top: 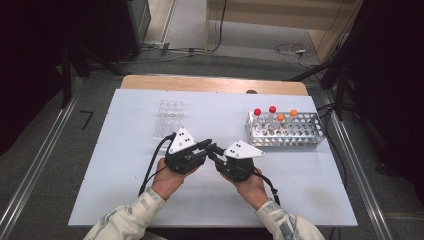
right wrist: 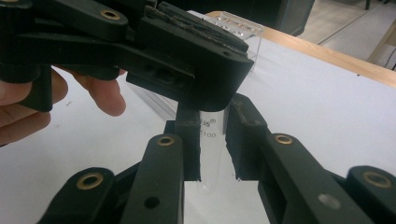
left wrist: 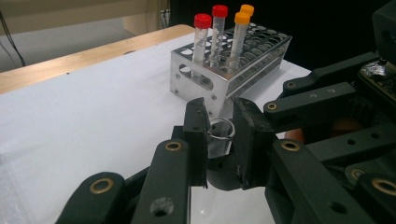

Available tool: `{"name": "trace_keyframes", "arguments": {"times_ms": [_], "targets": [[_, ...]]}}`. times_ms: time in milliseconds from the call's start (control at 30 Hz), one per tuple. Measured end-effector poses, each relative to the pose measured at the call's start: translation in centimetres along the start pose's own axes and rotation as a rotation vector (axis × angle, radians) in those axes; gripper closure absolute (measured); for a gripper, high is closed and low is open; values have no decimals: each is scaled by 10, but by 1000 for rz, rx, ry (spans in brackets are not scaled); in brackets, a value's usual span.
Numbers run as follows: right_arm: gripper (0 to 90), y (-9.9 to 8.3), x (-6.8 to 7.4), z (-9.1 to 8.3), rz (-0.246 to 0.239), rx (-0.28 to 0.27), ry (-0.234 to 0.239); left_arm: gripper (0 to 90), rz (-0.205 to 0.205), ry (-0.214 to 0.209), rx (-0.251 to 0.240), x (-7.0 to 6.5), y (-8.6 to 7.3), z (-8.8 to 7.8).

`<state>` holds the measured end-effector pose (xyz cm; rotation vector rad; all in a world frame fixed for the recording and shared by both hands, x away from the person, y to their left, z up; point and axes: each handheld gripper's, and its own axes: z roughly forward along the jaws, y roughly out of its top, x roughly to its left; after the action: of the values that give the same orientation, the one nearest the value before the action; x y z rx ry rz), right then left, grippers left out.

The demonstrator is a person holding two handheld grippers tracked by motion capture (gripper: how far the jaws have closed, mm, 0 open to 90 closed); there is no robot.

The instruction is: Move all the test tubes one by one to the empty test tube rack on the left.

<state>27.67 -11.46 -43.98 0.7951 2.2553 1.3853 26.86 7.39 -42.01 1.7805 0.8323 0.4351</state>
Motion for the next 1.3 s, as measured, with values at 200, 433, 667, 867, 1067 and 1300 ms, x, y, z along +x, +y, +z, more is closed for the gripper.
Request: {"name": "trace_keyframes", "arguments": {"times_ms": [200, 433, 667, 867, 1067, 1300], "targets": [[454, 1, 0, 1, -5, 11, 31, 769, -8, 13, -19, 5, 4, -5], [299, 1, -10, -3, 26, 17, 12, 769, -45, 115, -84, 33, 19, -31], [294, -2, -19, -5, 51, 28, -11, 769, -45, 244, -113, 56, 24, -47], [294, -3, -21, -4, 50, 33, -18, 769, -47, 318, -108, 69, 21, -52], [296, -4, -22, -6, 60, 34, -21, 769, -42, 350, -85, 75, 13, -45], [296, -4, -23, -6, 56, 35, -22, 767, -45, 362, -39, 79, 0, -33]]}}
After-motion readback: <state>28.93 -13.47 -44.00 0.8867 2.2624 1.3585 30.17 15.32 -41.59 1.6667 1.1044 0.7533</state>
